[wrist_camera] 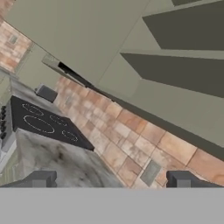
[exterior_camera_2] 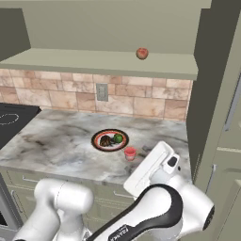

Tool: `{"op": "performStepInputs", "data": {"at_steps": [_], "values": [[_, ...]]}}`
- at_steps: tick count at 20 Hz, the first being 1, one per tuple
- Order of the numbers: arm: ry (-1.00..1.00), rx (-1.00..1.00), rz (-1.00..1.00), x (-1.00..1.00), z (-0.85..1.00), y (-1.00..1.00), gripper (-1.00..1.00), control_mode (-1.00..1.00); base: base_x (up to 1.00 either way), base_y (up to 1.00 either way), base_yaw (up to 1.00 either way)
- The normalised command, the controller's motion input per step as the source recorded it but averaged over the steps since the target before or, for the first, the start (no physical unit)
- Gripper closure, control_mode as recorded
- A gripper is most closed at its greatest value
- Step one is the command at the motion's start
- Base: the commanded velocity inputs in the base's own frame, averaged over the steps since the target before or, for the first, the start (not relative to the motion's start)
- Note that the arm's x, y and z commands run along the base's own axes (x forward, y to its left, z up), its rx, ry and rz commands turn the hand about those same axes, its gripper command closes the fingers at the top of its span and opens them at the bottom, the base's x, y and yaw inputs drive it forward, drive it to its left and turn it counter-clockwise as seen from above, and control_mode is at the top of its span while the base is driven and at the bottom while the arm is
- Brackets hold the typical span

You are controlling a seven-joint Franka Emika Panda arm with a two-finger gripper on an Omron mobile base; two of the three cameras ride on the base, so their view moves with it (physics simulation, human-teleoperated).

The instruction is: Pick the avocado and bread from the counter and place them on the plate. Then pick the jam from the cabinet and place it next to the plate. Lastly close the cabinet door.

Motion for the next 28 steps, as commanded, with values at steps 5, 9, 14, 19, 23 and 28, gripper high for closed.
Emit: {"op": "performStepInputs", "data": {"at_steps": [5,9,14,19,23,28], "values": [[-0.02,0.09,0.0,0.0,0.02,-0.18,-1.0,-1.0,0.0,0.0,0.0],[-0.04,0.08,0.0,-0.01,0.0,-0.22,-1.0,-1.0,0.0,0.0,0.0],[-0.14,0.05,0.0,-0.08,0.05,-0.19,-1.0,-1.0,0.0,0.0,0.0],[-0.2,0.02,0.0,-0.04,0.11,-0.14,-1.0,-1.0,0.0,0.0,0.0],[-0.17,0.02,0.0,0.0,0.07,-0.19,-1.0,-1.0,0.0,0.0,0.0],[-0.11,0.03,0.0,0.0,0.01,-0.23,-1.0,-1.0,0.0,0.0,0.0]]}}
